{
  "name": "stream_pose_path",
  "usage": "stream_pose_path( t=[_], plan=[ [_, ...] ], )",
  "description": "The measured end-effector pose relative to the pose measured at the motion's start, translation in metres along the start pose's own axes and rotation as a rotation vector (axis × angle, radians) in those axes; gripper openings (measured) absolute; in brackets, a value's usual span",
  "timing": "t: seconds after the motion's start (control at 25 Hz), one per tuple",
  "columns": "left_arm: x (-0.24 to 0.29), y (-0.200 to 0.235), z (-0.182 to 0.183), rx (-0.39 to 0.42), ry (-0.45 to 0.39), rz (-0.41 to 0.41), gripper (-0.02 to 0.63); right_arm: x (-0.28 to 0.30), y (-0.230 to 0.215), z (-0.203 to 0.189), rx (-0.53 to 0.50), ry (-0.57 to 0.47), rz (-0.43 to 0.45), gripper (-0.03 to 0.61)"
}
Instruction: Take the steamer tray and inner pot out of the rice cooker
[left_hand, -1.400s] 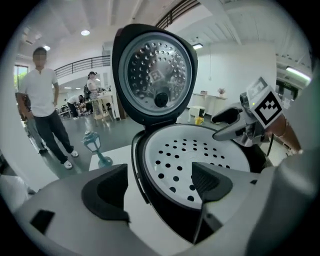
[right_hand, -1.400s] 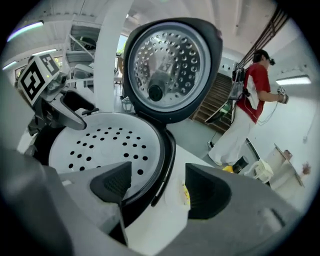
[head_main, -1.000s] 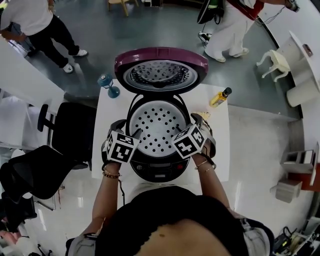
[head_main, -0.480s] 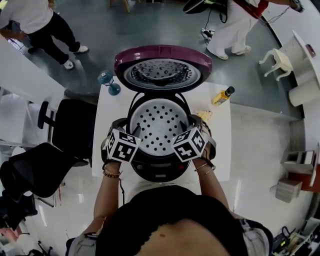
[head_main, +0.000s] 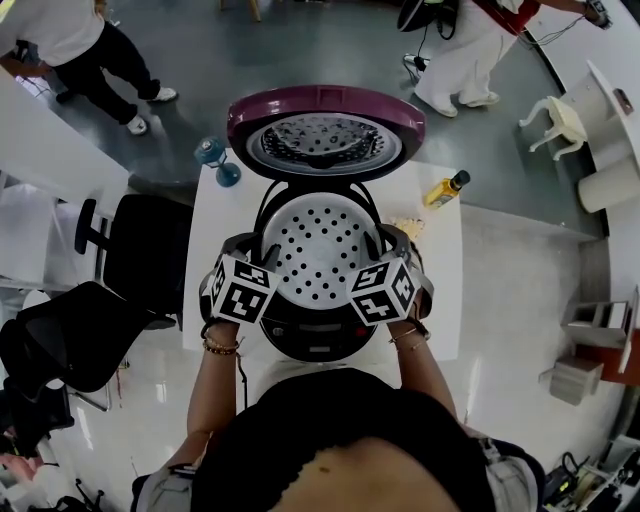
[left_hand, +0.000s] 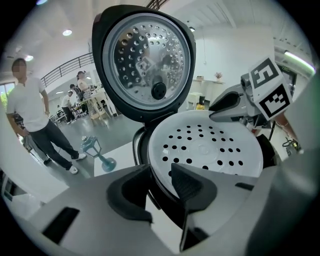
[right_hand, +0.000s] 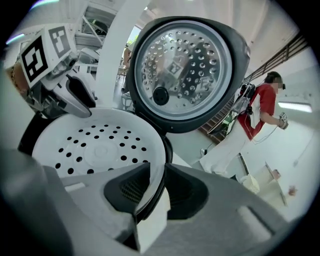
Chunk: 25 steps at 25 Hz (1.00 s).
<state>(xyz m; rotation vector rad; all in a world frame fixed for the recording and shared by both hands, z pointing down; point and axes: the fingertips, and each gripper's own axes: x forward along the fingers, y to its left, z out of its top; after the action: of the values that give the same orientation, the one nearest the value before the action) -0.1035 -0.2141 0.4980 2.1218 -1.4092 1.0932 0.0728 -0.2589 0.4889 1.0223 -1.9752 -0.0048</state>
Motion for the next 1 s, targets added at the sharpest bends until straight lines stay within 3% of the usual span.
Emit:
stream_pose_path(
  t=[0.28, 0.4, 0.72, 1.0],
  plan=[
    [-0.001, 0.001, 0.0, -0.037, -0.007, -0.02, 0.118, -0.006, -0.007, 0.01, 0.142, -0.093, 0.034, 0.074],
    [-0.002, 0.001, 0.001, -0.044, -0.009, -0.021, 0.118, -0.012, -0.013, 0.016, 0.252, -0.149, 0.051, 0.06],
    [-0.004, 0.002, -0.003, -0.071, -0.009, -0.051, 0.114, -0.012, -0.024, 0.015, 0.633, -0.275, 0.243, 0.031],
    [-0.006, 0.0, -0.003, -0.081, -0.018, -0.079, 0.115, -0.016, -0.03, 0.017, 0.834, -0.362, 0.372, 0.028]
  ],
)
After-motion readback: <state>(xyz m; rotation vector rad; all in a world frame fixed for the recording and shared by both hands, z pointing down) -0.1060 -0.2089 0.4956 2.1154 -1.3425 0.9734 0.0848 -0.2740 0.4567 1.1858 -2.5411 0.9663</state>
